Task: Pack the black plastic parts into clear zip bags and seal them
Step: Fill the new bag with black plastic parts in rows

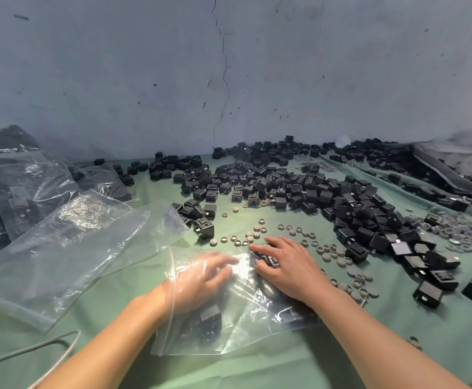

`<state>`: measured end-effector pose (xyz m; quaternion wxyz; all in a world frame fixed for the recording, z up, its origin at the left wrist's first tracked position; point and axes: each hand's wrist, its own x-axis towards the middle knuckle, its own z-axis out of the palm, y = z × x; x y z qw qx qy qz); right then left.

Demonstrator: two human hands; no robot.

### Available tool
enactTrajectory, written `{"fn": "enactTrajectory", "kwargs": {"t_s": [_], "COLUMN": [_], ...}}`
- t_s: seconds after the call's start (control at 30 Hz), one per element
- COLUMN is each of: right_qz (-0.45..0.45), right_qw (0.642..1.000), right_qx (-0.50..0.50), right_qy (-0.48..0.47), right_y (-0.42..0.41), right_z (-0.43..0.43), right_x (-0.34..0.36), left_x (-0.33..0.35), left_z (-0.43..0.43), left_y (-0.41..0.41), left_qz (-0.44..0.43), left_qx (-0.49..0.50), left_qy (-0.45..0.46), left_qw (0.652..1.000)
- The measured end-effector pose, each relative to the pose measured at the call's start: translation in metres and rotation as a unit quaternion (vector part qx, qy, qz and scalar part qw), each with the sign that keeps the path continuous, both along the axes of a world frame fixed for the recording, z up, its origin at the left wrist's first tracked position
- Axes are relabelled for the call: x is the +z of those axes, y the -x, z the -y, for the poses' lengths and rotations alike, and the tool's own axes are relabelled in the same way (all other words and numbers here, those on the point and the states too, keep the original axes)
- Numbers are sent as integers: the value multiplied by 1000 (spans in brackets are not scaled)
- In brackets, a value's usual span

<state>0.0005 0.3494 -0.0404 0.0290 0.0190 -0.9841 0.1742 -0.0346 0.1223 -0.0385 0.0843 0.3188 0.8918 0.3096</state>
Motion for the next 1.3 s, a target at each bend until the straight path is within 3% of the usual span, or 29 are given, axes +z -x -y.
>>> {"fn": "enactTrajectory", "kwargs": {"t_s": [0.2, 0.5, 0.77, 0.93, 1.2, 1.3], "right_qz": [-2, -1, -3, -7, -8, -8], "right_qw": [1000, 1000, 1000, 1000, 1000, 1000], "right_qx": [1, 0, -1, -2, -1, -2], "right_qy": [0, 5, 7, 13, 27, 27], "right_y": [2, 3, 3, 3, 1, 1], "right_z": [-2, -1, -2, -2, -2, -2], "right_x": [-2, -2, -4, -4, -3, -3], "left_x": [43, 44, 28, 16, 24, 20], "left_z": [48, 52, 28, 15, 15, 21], "left_y": [-8, -21, -10, -7, -13, -15], "left_qz": [-17, 57, -62, -69, -94, -149], "left_qx": [-23, -120, -44, 0, -43, -77], "left_qy": [58, 131, 124, 87, 99, 119], "left_qw": [998, 982, 989, 994, 990, 979]}}
